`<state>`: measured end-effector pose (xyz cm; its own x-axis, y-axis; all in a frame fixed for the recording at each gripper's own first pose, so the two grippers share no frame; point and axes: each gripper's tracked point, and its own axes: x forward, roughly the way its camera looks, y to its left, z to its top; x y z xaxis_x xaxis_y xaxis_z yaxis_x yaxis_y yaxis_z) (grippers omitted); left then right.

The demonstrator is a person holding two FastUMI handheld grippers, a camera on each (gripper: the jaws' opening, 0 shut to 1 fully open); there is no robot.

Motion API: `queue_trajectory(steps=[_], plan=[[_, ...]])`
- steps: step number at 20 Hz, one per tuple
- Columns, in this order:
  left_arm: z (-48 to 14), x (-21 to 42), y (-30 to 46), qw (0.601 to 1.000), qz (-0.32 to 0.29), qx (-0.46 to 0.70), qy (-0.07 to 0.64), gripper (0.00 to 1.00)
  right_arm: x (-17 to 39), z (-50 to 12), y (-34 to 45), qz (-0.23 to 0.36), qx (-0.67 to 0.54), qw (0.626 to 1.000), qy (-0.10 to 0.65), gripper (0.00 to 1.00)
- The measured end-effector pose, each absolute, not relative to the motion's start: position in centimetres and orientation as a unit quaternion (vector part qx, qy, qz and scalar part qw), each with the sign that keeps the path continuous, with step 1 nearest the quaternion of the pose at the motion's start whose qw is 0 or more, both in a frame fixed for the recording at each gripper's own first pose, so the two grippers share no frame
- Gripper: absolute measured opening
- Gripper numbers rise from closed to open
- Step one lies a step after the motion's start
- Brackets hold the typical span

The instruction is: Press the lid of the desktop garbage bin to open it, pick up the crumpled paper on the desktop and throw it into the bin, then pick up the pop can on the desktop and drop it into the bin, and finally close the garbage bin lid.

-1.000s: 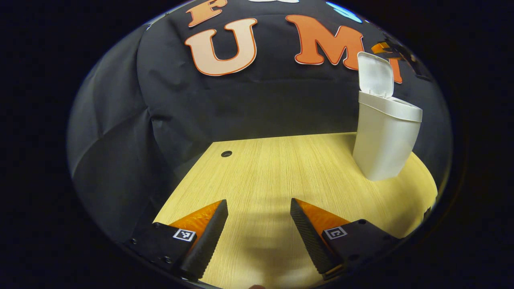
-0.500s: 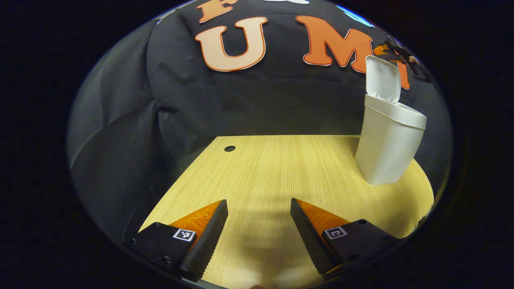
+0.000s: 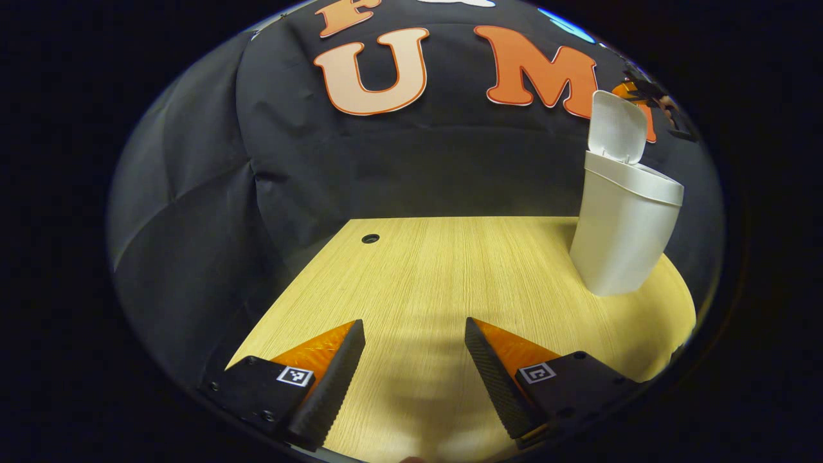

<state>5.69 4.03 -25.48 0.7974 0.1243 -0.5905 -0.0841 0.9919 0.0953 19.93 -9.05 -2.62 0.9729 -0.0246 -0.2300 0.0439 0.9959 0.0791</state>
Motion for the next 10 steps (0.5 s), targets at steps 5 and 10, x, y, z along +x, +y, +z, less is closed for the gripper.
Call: queue_trajectory(steps=[5, 10], plan=[[-25.4, 5.5, 3.9, 0.949, 0.043, 0.035, 0.312, 1.00, 16.6, -7.8, -7.6, 0.006, 0.033, 0.986, 0.166, 0.14], [-25.5, 5.5, 3.8, 0.948, 0.034, 0.039, 0.313, 1.00, 13.7, -11.7, -6.3, 0.019, 0.016, 0.979, 0.202, 0.14]])
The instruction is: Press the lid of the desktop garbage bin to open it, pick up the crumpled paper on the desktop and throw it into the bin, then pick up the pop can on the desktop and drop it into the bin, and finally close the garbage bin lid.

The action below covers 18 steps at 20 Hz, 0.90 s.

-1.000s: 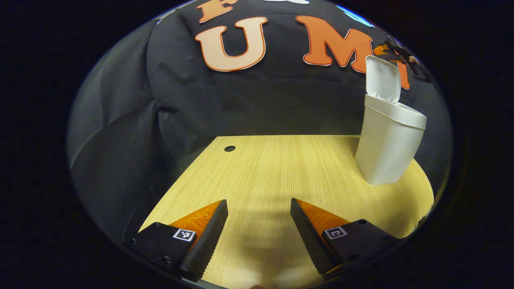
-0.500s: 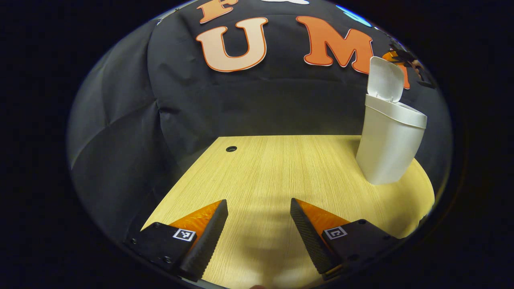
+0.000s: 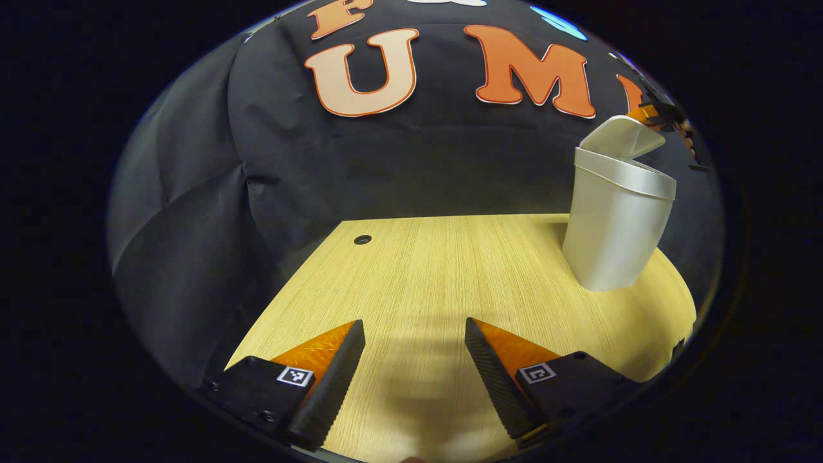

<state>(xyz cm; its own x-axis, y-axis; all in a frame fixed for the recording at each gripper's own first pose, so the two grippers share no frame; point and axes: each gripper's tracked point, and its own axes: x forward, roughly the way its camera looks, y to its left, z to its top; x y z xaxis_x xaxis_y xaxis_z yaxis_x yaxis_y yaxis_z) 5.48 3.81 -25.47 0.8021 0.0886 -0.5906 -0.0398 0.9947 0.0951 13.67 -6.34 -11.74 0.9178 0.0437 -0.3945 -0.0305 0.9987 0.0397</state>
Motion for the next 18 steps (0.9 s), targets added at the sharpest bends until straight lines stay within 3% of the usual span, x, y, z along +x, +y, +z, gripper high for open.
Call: queue_trajectory(steps=[9, 10, 11, 18], plan=[[-25.6, 5.3, 3.7, 0.947, 0.026, 0.047, 0.315, 1.00, 10.7, -16.1, -5.5, 0.020, 0.020, 0.973, 0.229, 0.14], [-25.6, 5.3, 3.7, 0.947, 0.025, 0.048, 0.317, 0.95, 10.0, -16.6, -5.5, 0.020, 0.022, 0.972, 0.232, 0.14], [-25.7, 5.2, 3.7, 0.946, 0.024, 0.048, 0.318, 1.00, 9.3, -17.0, -5.6, 0.018, 0.021, 0.972, 0.234, 0.14], [-25.8, 5.0, 3.6, 0.944, 0.012, 0.054, 0.326, 1.00, 8.7, -17.7, -5.7, 0.005, 0.036, 0.976, 0.213, 0.14]])
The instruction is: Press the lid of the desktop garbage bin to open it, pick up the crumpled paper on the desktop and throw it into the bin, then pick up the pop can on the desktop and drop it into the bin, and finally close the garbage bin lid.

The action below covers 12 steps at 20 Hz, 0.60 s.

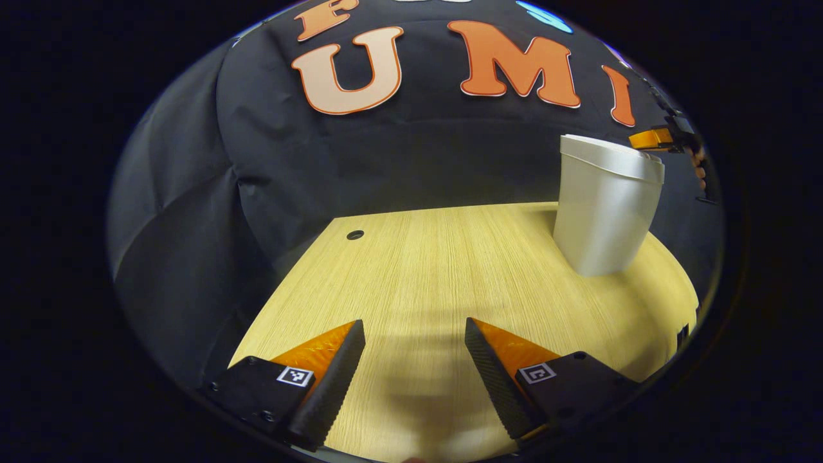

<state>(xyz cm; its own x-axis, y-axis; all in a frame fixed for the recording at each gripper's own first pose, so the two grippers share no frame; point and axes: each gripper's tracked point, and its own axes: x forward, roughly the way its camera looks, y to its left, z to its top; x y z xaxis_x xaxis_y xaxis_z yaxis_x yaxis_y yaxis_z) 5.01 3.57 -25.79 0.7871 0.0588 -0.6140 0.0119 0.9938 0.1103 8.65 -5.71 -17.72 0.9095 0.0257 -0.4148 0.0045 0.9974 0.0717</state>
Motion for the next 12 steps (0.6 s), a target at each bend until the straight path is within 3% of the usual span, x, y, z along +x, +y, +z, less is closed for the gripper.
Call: queue_trajectory(steps=[11, 12], plan=[[-25.1, 5.9, 3.6, 0.949, 0.005, 0.058, 0.309, 1.00, 8.1, -17.6, -5.7, -0.019, 0.034, 0.980, 0.193, 0.11], [-25.0, 6.4, 3.6, 0.952, 0.004, 0.057, 0.302, 0.95, 7.9, -17.5, -5.5, -0.024, 0.035, 0.981, 0.190, 0.11]])
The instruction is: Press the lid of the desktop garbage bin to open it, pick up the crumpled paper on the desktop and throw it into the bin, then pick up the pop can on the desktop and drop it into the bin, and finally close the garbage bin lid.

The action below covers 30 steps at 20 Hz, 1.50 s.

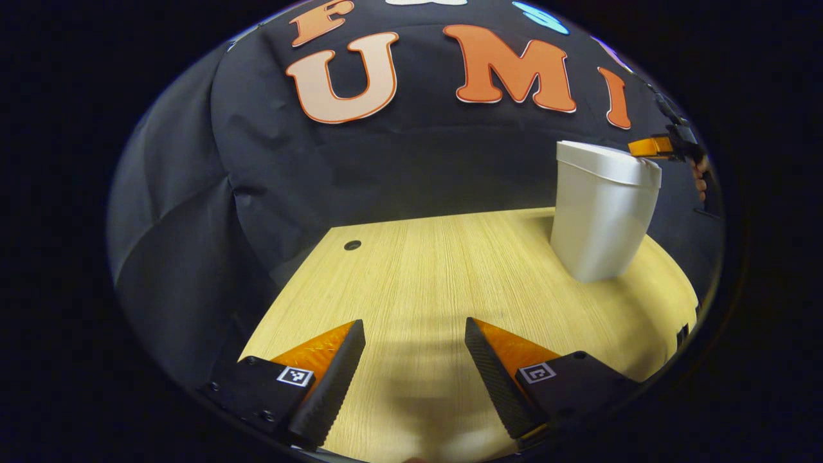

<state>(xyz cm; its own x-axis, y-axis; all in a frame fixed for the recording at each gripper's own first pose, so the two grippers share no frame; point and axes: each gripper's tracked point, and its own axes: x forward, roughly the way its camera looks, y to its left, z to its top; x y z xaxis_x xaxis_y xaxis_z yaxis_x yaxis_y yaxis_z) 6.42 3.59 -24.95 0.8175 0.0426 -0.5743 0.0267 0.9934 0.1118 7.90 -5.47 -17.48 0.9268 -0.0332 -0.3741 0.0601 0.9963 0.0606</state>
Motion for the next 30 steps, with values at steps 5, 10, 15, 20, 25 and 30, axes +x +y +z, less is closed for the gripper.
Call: queue_trajectory(steps=[5, 10, 15, 20, 25, 30], plan=[[-23.7, 7.4, 3.3, 0.960, -0.007, 0.068, 0.273, 1.00, 5.4, -16.8, -1.8, 0.009, 0.024, 0.987, 0.159, 0.11], [-21.2, 9.6, 2.3, 0.967, -0.032, 0.096, 0.232, 0.94, 2.6, -18.3, 1.5, 0.035, 0.007, 0.983, 0.178, 0.11], [-16.2, 11.9, 1.2, 0.979, -0.040, 0.111, 0.166, 0.99, 0.3, -19.4, 3.9, 0.046, 0.013, 0.982, 0.183, 0.12], [-12.7, 12.9, 0.8, 0.986, -0.037, 0.106, 0.121, 0.99, -0.9, -20.5, 6.7, 0.064, 0.021, 0.979, 0.195, 0.39], [-11.9, 13.0, 0.7, 0.991, -0.025, 0.064, 0.113, 0.99, -1.9, -20.4, 9.6, 0.099, -0.011, 0.977, 0.186, 0.71], [-9.7, 12.6, 1.5, 0.995, -0.003, 0.061, 0.073, 0.99, -1.7, -18.7, 10.2, 0.104, -0.026, 0.984, 0.140, 0.83]])
